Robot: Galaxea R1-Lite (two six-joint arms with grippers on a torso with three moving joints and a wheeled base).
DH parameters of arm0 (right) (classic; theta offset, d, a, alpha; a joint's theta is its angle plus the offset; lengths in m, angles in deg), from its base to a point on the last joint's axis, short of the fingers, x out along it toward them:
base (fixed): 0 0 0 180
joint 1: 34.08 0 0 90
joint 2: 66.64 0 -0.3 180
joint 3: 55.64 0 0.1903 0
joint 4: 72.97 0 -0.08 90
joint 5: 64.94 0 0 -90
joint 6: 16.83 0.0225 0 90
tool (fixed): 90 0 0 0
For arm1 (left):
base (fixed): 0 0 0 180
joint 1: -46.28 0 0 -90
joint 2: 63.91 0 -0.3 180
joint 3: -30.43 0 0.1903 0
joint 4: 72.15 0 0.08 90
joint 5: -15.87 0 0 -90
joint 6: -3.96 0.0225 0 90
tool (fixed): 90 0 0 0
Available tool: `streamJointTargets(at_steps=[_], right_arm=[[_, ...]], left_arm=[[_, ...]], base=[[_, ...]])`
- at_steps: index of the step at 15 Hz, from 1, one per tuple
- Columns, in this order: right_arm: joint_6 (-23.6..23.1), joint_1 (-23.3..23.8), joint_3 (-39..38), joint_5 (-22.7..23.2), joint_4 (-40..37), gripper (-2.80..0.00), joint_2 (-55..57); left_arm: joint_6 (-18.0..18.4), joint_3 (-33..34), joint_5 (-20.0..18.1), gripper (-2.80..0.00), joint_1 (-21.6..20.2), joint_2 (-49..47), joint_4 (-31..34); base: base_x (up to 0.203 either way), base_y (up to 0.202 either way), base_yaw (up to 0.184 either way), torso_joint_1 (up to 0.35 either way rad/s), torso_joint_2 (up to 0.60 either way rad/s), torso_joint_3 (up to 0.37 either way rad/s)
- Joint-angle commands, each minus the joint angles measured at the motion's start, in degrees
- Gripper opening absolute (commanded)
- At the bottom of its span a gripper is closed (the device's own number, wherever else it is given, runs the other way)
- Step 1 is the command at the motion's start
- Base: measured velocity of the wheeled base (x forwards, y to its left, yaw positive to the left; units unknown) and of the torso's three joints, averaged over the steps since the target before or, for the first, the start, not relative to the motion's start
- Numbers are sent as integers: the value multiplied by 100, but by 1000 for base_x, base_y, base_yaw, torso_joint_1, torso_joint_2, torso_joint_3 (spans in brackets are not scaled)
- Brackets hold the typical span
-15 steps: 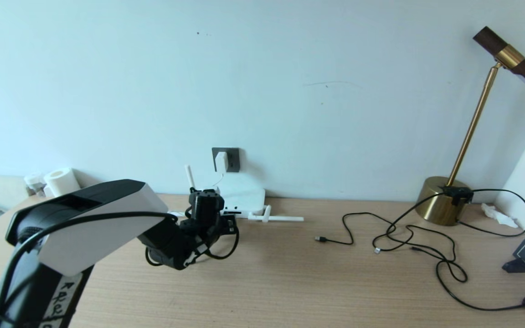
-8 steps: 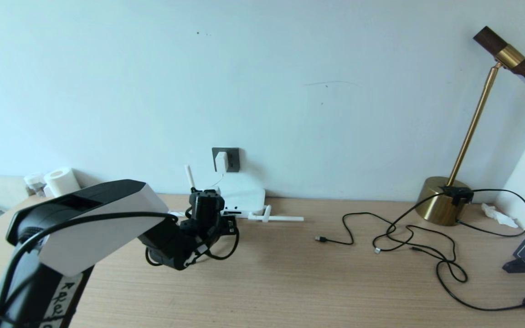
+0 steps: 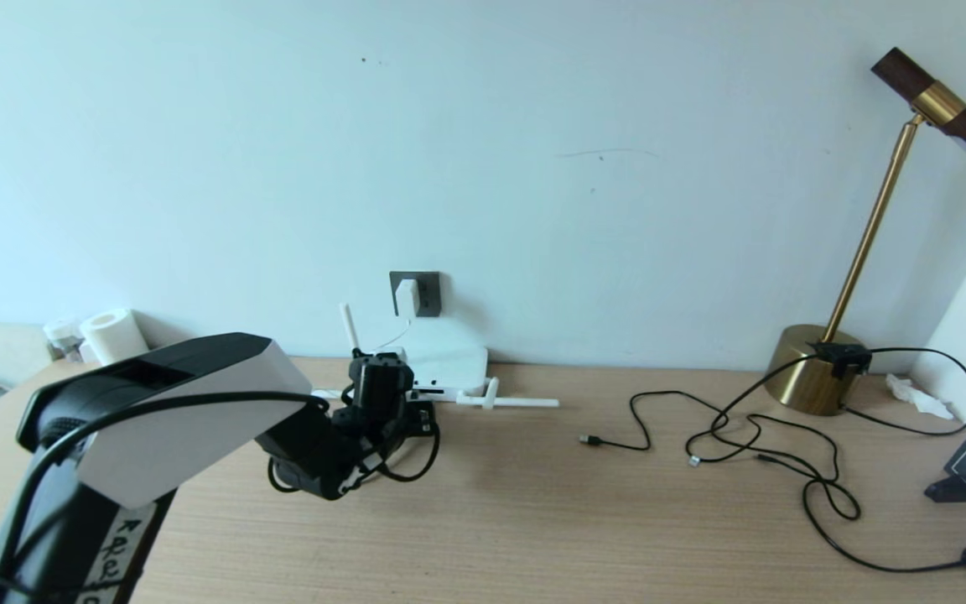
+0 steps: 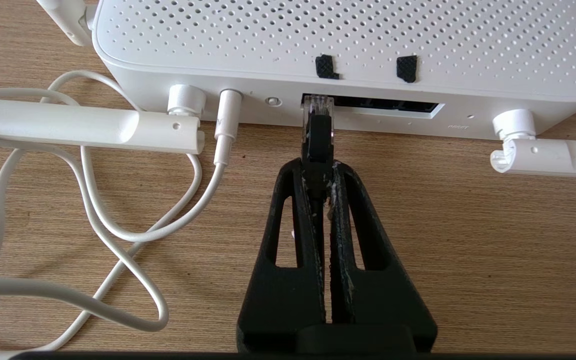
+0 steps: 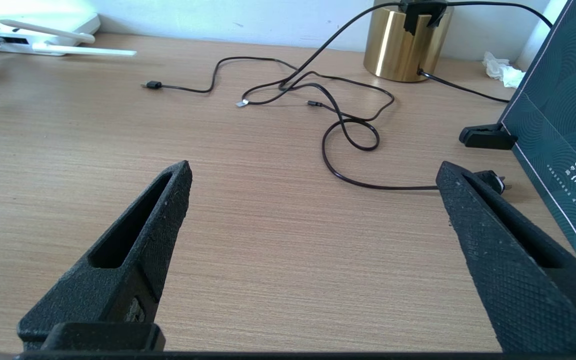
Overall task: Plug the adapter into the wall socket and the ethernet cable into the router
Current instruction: Align cable and router interface
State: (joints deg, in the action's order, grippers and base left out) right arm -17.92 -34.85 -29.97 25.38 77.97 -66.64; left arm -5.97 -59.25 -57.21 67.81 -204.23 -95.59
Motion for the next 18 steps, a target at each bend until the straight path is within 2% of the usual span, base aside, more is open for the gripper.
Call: streamJointTargets(at_steps=[1,18], right_arm=[[-5,-2,-2,3,-2,0,9],[-5,-2,-2,3,-2,0,8]], left_arm=[[-1,14,13,-280,0,-4,-21],[0,110,13,-280,27,172,-30]], base=[[0,0,0,0,0,0],[0,0,0,0,0,0]])
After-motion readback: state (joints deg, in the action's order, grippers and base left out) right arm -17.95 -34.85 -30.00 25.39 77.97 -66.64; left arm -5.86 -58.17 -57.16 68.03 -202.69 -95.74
